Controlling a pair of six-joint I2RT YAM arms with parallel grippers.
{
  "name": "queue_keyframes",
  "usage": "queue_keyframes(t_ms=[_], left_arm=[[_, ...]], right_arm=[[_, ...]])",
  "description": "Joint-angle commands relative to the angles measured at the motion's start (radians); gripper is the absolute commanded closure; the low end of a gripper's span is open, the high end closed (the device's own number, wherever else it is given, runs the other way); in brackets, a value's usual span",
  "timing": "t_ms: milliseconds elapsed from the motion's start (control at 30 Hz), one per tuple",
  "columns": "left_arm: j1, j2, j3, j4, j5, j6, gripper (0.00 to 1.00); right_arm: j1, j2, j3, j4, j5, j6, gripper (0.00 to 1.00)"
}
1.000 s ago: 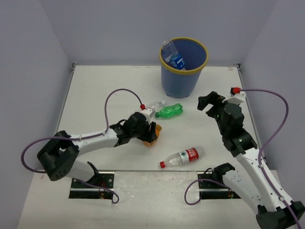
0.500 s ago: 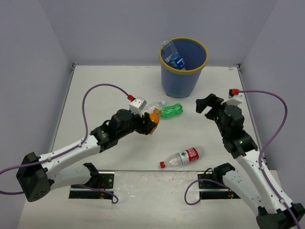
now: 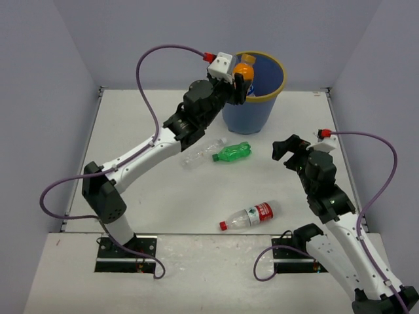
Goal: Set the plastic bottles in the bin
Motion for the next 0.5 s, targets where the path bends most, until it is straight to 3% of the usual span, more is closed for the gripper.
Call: queue_keyframes(t_ms=[0, 100, 200, 300, 333, 400, 467], left_arm=[[0.041, 0.163, 0.103, 0.194, -0.071, 0.057, 0.92], [0.063, 0.303, 0.275, 0.144, -0.056, 0.028, 0.89], [0.073, 0.508, 0.590, 0.000, -0.003, 0.015, 0.83], [0.072, 0.579, 0.671, 0.006, -0.031, 0.013, 0.57], [0.074, 0.580, 0.654, 0.024, -0.032, 0.016, 0.28], [0.074, 0.553, 0.613, 0.038, -0.032, 0.016, 0.02], [0.074, 0.499, 0.557, 0.032, -0.026, 0.012, 0.00]], right_arm=[[-0.001, -0.003, -0.009, 0.003, 0.037, 0.023, 0.01], [-0.001, 0.008, -0.012, 0.003, 0.035, 0.031, 0.01], [-0.002, 0.031, -0.021, 0.013, 0.008, 0.041, 0.01], [-0.001, 0.045, -0.032, 0.013, 0.013, 0.044, 0.01], [-0.001, 0.046, -0.033, 0.008, 0.008, 0.050, 0.01], [-0.001, 0.041, -0.035, 0.002, -0.007, 0.056, 0.01], [-0.001, 0.035, -0.043, 0.006, -0.026, 0.059, 0.01]])
